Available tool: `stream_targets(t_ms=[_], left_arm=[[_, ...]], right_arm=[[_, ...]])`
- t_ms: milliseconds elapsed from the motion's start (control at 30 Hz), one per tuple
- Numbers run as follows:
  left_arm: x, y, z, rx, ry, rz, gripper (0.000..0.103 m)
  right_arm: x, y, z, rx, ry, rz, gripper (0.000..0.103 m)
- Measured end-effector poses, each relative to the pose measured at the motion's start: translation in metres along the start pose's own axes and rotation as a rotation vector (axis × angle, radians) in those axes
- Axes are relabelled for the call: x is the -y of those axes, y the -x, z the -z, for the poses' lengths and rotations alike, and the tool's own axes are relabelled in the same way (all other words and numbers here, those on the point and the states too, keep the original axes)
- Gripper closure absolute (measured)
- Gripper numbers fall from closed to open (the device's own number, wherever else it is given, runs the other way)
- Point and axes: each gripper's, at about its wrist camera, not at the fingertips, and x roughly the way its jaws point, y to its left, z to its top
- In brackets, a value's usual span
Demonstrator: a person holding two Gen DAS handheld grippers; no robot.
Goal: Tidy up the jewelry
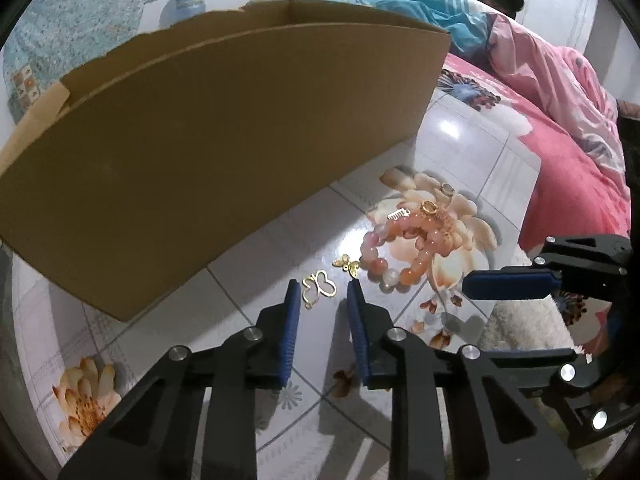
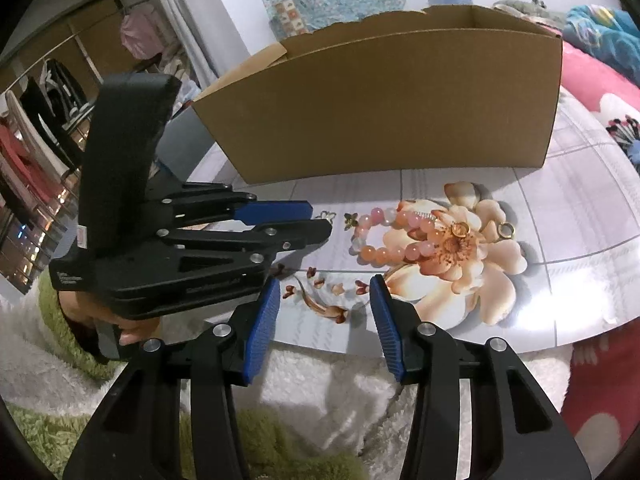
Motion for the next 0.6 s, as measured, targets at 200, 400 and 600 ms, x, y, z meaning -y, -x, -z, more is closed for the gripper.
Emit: stream_targets(t_ms=[200,400,600], left_arm=[[0.0055,-0.004,-0.0042,-0.011,-0.063,-0.035,0.084],[0.007,-0.0081,-0.0094,-0.013,-0.078,-0.04,0.089],[0.0059,-0.0077,-0.0092,-0.011,-0.064,-0.029,0.098]], right_arm=[[0.0027,-0.0013,-0.004,-0.003,-0.008,-0.009,0.062],[0.0037,0.0007,-0.0068,-0.003,-0.008,-0.011,0.063],[0.0051,0.0004,-0.0075,-0.001,-0.009,-0.007,0.063]])
